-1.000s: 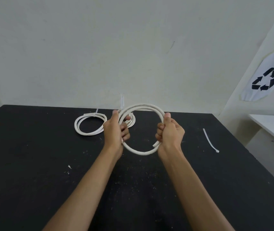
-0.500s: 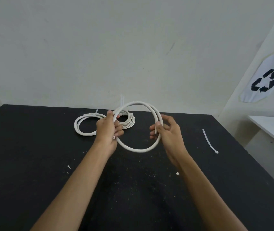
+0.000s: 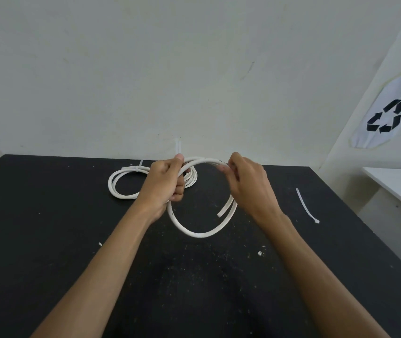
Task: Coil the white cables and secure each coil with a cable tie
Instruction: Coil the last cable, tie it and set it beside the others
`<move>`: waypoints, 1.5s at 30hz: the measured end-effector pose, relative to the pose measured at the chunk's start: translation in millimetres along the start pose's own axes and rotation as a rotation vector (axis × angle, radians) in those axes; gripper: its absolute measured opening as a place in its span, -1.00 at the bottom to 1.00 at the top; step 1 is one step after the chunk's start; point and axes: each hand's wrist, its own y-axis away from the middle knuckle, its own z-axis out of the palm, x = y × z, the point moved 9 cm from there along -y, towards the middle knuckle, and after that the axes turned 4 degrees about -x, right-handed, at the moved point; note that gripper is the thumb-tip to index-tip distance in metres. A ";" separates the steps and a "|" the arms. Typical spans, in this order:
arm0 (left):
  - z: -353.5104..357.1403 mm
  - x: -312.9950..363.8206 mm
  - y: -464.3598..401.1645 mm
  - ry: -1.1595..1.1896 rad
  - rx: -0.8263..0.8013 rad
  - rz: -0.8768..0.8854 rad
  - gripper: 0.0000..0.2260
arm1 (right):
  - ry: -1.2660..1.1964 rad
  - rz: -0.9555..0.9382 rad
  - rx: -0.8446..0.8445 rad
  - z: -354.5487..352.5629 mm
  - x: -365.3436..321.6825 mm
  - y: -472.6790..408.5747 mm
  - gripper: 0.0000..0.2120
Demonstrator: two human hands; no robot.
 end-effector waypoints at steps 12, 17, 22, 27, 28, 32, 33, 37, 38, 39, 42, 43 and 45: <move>16.6 34.1 8.4 0.014 0.058 0.150 -0.59 | -0.540 0.538 0.187 3.5 46.3 13.8 -0.67; 33.5 29.4 16.1 -0.001 0.135 0.204 -0.67 | -0.929 0.914 0.226 44.8 61.8 29.6 -0.65; 13.7 24.0 10.3 0.073 0.346 0.158 -0.64 | -0.953 0.838 0.016 65.2 40.2 40.5 -0.79; -5.7 18.9 9.4 0.250 0.373 0.078 -0.69 | -0.602 0.449 0.017 33.0 18.2 38.5 -0.78; -7.0 18.2 8.9 0.284 0.365 0.073 -0.70 | -0.488 0.355 0.027 29.0 11.6 37.8 -0.78; -7.5 28.5 2.1 0.357 0.327 0.077 -0.65 | 0.202 0.019 -0.004 30.8 -11.3 42.8 -0.55; -8.0 33.4 0.2 0.337 0.319 0.083 -0.64 | 0.274 -0.052 -0.015 34.2 -13.7 45.5 -0.52; -9.9 43.0 -3.0 0.241 0.304 0.098 -0.62 | 0.289 -0.246 -0.057 33.1 -24.5 45.2 -0.73; -11.8 42.6 -3.1 0.240 0.310 0.097 -0.63 | 0.291 -0.288 -0.087 34.7 -26.3 44.8 -0.68; -12.9 41.4 -3.2 0.250 0.315 0.096 -0.64 | 0.316 -0.330 -0.110 36.9 -27.7 45.4 -0.63; -10.9 38.6 -3.0 0.286 0.313 0.095 -0.67 | 0.426 -0.455 -0.048 36.1 -40.2 51.7 -0.66; -8.7 37.9 -2.5 0.289 0.312 0.097 -0.68 | 0.425 -0.490 -0.010 34.1 -46.1 53.8 -0.69; -3.6 37.6 -1.1 0.269 0.311 0.110 -0.68 | 0.385 -0.542 0.030 32.9 -58.4 57.7 -0.69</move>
